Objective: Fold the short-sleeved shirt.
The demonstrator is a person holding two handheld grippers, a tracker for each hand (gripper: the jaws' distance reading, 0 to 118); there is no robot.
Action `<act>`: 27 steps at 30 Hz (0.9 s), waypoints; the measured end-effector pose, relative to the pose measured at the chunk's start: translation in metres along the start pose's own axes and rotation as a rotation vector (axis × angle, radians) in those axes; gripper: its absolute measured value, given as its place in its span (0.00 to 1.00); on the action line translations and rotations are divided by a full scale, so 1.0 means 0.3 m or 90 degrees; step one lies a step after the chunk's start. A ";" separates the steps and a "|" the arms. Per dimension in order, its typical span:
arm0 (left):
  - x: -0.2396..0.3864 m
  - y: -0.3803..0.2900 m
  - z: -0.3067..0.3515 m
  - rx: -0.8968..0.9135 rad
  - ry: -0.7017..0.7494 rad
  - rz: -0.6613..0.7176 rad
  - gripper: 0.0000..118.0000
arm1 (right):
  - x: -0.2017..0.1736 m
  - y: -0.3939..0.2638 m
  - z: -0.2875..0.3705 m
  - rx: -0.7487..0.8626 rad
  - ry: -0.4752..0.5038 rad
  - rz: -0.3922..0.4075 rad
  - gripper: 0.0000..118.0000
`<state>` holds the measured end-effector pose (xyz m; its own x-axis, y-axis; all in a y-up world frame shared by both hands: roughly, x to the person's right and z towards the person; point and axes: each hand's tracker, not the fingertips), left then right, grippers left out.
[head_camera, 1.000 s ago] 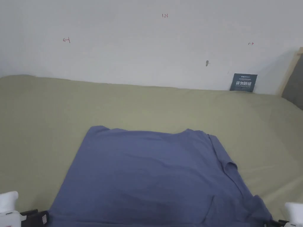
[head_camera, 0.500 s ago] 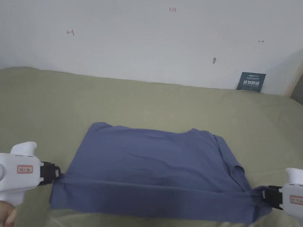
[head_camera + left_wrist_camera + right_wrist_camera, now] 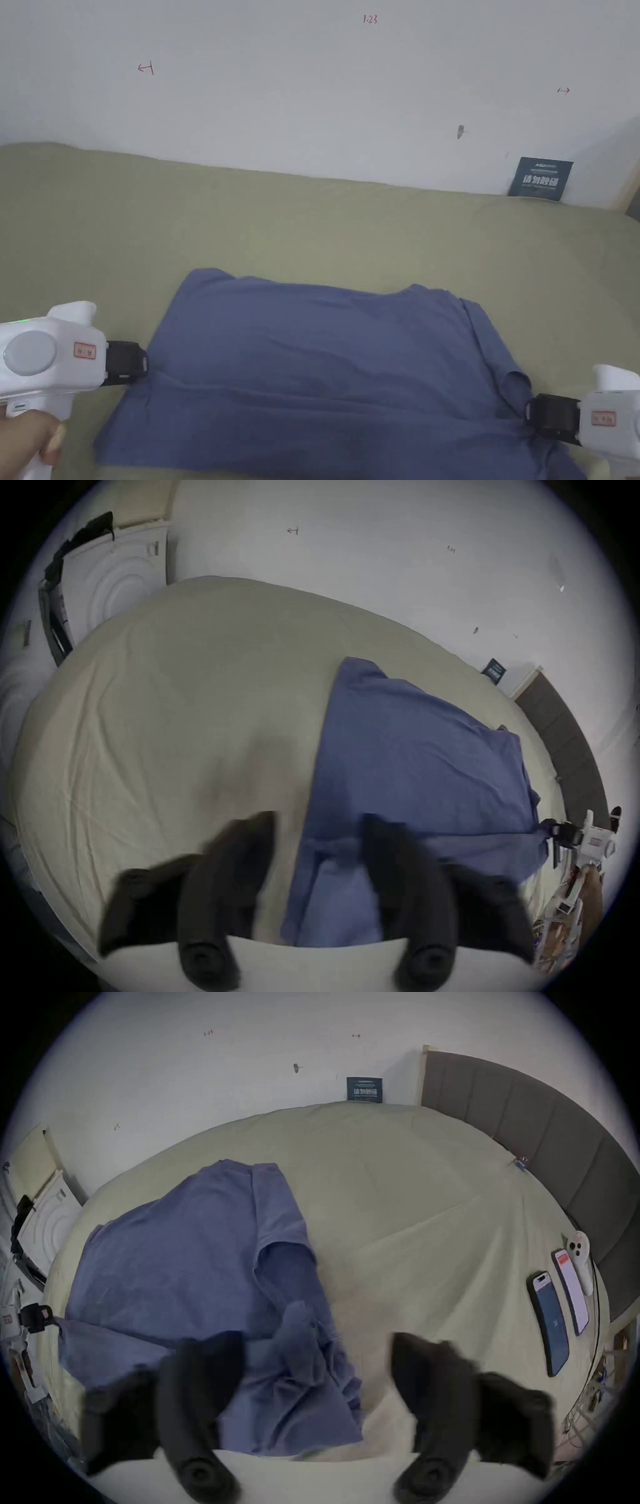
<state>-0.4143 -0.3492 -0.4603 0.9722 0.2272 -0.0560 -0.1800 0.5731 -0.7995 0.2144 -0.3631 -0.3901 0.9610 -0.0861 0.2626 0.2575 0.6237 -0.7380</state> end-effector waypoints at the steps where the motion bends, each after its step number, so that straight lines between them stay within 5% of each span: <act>1: -0.003 -0.012 0.019 0.006 -0.013 -0.014 0.63 | 0.008 -0.009 0.020 0.028 0.013 0.000 0.81; 7: 0.045 -0.123 0.157 0.042 0.007 -0.102 0.63 | -0.023 -0.093 0.152 0.074 -0.006 0.101 0.80; 10: 0.058 -0.201 0.219 0.050 -0.038 -0.106 0.54 | -0.030 -0.152 0.202 0.092 -0.003 0.131 0.79; 12: 0.059 -0.253 0.237 0.038 -0.054 -0.111 0.18 | -0.027 -0.188 0.232 0.074 0.010 0.150 0.55; 14: 0.061 -0.305 0.249 0.037 -0.043 -0.123 0.06 | -0.031 -0.218 0.242 0.058 0.006 0.163 0.06; 15: 0.032 -0.324 0.223 0.040 -0.044 -0.127 0.00 | -0.032 -0.240 0.243 0.046 -0.002 0.166 0.06; 22: -0.047 -0.357 0.179 0.025 -0.039 -0.071 0.00 | -0.003 -0.284 0.247 0.036 0.014 0.114 0.05; 24: -0.057 -0.326 0.160 0.041 -0.039 -0.060 0.13 | -0.003 -0.281 0.235 0.035 0.014 0.107 0.05; 26: -0.063 -0.292 0.130 0.054 -0.020 -0.055 0.60 | 0.004 -0.274 0.228 0.036 0.019 0.098 0.05; 27: -0.061 -0.279 0.113 0.050 -0.015 -0.055 0.70 | 0.005 -0.272 0.224 0.038 0.021 0.092 0.05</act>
<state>-0.4220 -0.3745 -0.3720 0.9810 0.1922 0.0262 -0.1074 0.6509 -0.7515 0.1880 -0.3620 -0.2877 0.9908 -0.0169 0.1345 0.1105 0.6763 -0.7283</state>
